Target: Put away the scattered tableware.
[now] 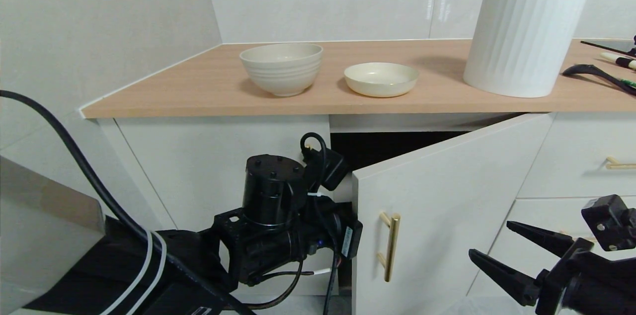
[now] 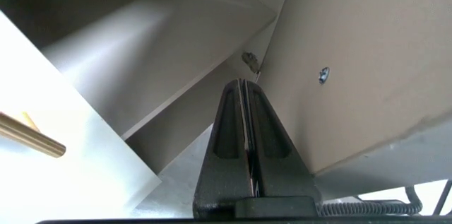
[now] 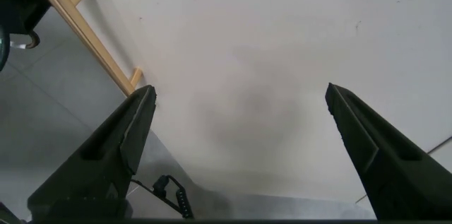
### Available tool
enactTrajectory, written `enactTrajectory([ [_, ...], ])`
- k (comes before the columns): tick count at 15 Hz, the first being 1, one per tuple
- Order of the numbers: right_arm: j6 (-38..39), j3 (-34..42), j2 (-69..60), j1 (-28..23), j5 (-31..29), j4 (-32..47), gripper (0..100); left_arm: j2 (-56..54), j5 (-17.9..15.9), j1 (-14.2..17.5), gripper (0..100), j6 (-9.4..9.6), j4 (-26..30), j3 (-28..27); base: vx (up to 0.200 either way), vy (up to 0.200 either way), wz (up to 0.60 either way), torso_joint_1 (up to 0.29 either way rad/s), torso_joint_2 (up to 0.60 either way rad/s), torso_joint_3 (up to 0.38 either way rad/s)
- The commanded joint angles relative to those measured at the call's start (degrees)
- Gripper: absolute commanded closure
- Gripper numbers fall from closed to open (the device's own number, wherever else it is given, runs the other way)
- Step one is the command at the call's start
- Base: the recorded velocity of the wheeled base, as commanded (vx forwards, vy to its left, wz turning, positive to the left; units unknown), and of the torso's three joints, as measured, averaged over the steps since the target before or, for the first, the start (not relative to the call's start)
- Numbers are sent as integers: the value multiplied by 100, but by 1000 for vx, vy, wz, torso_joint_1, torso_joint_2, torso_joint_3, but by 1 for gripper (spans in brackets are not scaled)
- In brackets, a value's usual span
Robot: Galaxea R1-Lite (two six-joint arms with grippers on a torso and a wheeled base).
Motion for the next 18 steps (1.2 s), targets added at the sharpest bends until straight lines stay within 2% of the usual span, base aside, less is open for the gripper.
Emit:
enactTrajectory([
  [1, -1, 1, 35, 2, 4, 0, 0, 29, -4, -7, 100, -6, -3, -20, 0, 0, 0, 0, 0, 0],
  [2, -1, 1, 44, 2, 4, -9, 0, 56, -4, -7, 100, -6, -3, -38, 0, 0, 0, 0, 0, 0],
  [9, -1, 10, 35, 2, 12, -9, 0, 187, -13, -42, 100, -32, -3, -187, -200, 0, 0, 2, 4, 3],
  [16, -18, -8, -361, 46, 100, -9, 0, 477, -13, -148, 100, -41, -3, -460, 0, 0, 0, 0, 0, 0],
  [18, -18, -51, -730, 283, 144, 9, 0, 495, -13, -245, 100, -50, -3, -477, 0, 0, 0, 0, 0, 0],
])
